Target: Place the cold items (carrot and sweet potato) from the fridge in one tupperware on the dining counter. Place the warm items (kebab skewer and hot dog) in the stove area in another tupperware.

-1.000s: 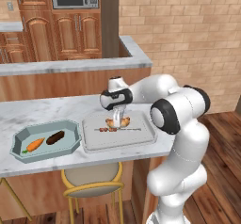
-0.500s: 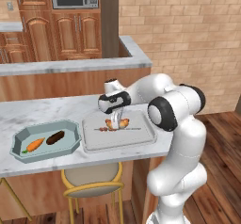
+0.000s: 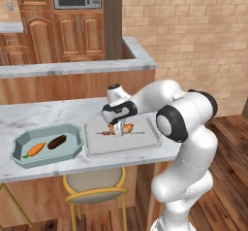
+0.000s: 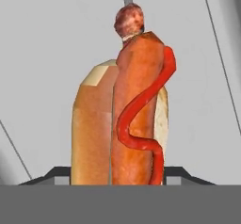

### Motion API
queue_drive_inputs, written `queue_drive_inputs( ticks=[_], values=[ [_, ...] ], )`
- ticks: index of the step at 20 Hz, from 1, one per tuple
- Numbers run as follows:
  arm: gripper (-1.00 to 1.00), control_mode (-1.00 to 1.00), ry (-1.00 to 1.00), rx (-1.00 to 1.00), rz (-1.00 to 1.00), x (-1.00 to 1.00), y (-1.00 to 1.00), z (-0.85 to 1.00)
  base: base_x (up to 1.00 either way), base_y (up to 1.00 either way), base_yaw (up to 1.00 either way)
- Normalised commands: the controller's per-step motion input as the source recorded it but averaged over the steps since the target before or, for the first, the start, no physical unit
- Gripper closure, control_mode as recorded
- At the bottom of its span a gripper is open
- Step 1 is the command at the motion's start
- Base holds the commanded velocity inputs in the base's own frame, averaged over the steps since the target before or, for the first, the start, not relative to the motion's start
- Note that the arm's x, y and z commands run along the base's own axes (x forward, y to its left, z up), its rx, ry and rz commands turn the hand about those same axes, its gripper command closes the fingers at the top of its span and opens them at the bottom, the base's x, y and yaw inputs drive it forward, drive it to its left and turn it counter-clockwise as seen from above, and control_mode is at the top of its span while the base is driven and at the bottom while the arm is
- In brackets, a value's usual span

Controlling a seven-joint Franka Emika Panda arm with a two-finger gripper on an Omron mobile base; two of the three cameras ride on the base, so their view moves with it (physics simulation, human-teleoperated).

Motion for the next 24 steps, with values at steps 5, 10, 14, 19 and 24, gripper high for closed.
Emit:
queue_drive_inputs(
  ticks=[5,10,14,19,24],
  values=[
    [-1.0,-1.0,-0.21,0.0,0.0,-0.36,-0.06,0.05,0.0,0.0,0.0],
    [-1.0,-1.0,-0.02,0.0,-0.01,0.15,-0.13,0.4,0.0,0.0,0.0],
    [-1.0,-1.0,0.0,0.0,-0.01,0.19,-0.05,0.76,0.0,0.0,0.0],
    [-1.0,-1.0,-0.02,0.0,-0.09,-0.2,-0.01,0.76,0.0,0.0,0.0],
    [-1.0,-1.0,-0.07,0.11,-0.27,-0.62,0.0,0.6,0.0,0.0,0.0]
  ],
)
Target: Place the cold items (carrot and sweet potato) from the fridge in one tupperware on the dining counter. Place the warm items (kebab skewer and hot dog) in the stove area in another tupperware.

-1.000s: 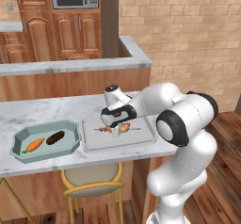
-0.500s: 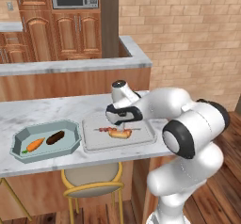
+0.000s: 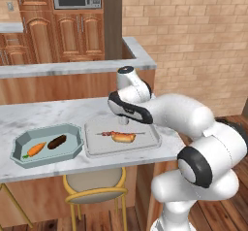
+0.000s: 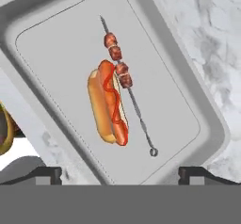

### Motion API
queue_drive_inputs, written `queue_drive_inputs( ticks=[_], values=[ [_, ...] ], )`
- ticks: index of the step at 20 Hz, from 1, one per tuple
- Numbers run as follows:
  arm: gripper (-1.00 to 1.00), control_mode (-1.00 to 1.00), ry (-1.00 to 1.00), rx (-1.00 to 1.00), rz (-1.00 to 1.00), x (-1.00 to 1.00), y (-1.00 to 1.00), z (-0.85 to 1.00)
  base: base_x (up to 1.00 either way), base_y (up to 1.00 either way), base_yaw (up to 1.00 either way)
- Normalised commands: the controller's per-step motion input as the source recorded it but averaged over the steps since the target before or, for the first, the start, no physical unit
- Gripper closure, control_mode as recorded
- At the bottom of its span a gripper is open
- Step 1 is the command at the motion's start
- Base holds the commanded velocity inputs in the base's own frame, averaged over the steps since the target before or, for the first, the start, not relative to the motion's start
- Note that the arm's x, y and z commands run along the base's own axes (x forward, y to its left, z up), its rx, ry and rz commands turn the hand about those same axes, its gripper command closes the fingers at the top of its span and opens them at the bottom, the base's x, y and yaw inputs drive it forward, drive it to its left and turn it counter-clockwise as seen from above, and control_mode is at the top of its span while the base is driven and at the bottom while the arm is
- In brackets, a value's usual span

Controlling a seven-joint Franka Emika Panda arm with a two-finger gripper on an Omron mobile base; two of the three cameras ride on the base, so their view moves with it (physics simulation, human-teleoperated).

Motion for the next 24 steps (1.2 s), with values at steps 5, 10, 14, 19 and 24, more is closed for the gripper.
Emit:
queue_drive_inputs(
  ticks=[5,10,14,19,24],
  values=[
    [-1.0,-1.0,-0.12,0.13,-0.36,-0.7,0.0,0.4,0.0,0.0,0.0],
    [-1.0,-1.0,-0.17,0.15,-0.37,-0.67,-0.09,0.18,0.0,0.0,0.0],
    [-1.0,-1.0,-0.13,0.19,-0.35,-0.61,-0.1,0.18,0.0,0.0,0.0],
    [-1.0,-1.0,-0.01,0.19,-0.2,-0.56,-0.18,0.38,0.0,0.0,0.0],
    [-1.0,-1.0,-0.02,0.19,-0.08,-0.61,-0.34,0.37,0.0,0.0,0.0]
  ],
)
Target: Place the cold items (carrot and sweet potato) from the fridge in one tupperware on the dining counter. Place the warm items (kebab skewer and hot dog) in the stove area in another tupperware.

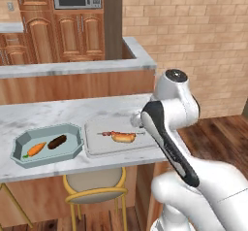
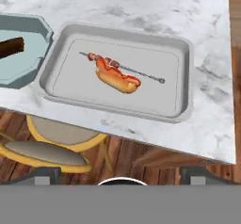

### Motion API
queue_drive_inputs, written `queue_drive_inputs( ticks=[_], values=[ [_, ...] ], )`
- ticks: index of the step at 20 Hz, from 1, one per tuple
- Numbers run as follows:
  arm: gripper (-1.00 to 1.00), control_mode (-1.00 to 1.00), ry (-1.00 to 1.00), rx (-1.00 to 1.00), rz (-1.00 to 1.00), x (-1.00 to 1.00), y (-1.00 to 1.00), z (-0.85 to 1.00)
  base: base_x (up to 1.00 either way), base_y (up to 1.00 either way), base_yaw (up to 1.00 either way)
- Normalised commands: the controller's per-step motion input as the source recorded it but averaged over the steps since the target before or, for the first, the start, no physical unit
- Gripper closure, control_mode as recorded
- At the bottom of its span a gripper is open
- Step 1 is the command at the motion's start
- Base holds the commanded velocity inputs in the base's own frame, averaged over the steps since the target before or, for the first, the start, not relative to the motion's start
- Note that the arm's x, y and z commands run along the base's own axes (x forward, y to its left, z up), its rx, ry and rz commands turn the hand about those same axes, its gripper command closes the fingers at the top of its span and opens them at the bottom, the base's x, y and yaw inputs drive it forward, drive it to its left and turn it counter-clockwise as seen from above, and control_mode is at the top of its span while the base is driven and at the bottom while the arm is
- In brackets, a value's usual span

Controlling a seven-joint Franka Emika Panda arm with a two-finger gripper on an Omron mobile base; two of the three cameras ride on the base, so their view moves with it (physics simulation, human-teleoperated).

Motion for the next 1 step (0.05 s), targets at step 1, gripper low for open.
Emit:
queue_drive_inputs(
  ticks=[1],
  values=[
    [-1.0,-1.0,-0.07,0.18,-0.02,-0.61,-0.33,0.38,0.0,0.0,0.0]
  ],
)
